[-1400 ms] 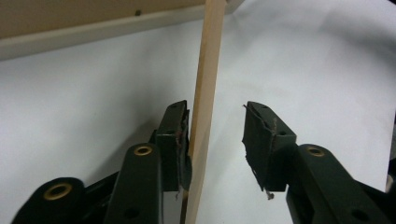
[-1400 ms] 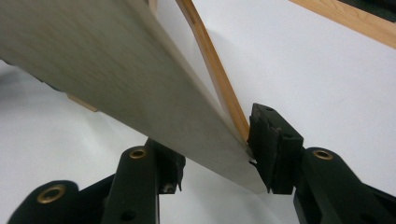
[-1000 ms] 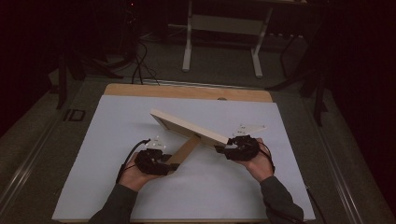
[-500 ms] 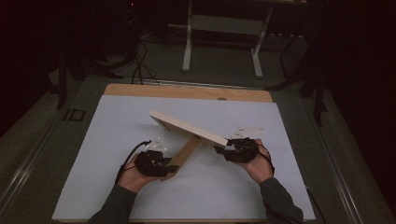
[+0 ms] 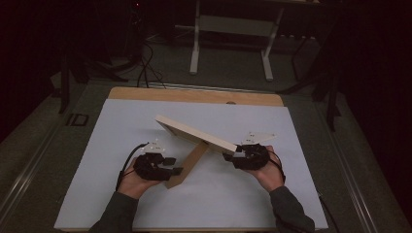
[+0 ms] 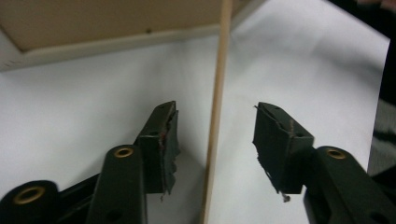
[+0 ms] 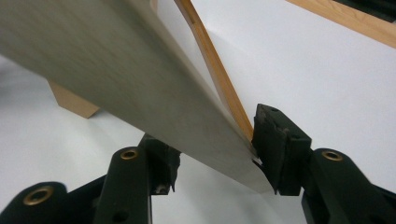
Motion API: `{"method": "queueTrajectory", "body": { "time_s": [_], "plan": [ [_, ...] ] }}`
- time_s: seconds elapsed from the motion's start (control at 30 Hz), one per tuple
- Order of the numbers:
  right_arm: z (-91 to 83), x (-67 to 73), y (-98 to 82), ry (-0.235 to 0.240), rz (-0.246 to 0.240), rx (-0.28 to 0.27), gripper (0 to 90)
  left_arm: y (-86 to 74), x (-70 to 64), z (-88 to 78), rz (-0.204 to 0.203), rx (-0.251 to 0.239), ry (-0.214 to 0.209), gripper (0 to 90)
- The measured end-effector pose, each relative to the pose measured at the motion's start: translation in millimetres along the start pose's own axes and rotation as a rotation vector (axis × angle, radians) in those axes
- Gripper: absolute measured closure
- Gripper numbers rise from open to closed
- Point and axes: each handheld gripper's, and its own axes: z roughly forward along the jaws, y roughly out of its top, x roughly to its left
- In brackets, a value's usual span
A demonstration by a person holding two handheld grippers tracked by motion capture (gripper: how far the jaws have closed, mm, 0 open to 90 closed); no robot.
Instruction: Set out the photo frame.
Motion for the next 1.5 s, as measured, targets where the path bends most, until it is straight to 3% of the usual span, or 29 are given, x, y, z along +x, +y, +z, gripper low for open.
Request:
{"method": "queueTrajectory", "body": {
  "time_s": [0.2,0.6,1.07,1.23,1.5],
  "plan": [
    [0.9,-1.6,-2.9,0.001,0.008,0.009,48.5,0.0,5.3,-8.4,-0.054,-0.059,-0.005,49.4],
    [-3.5,-4.3,-12.2,-0.007,0.024,0.012,42.3,0.7,12.1,-18.2,-0.148,-0.124,0.02,49.2],
    [-13.5,-17.6,-35.1,-0.029,0.092,-0.008,45.5,0.5,11.5,-21.2,-0.134,-0.131,0.071,51.0],
    [-14.5,-22.8,-42.4,-0.028,0.115,-0.012,56.2,0.5,10.9,-23.4,-0.138,-0.13,0.104,52.5],
    [-16.6,-27.6,-44.9,-0.043,0.146,-0.029,70.9,7.5,7.2,-22.7,-0.117,-0.121,0.118,59.6]
  ]
}}
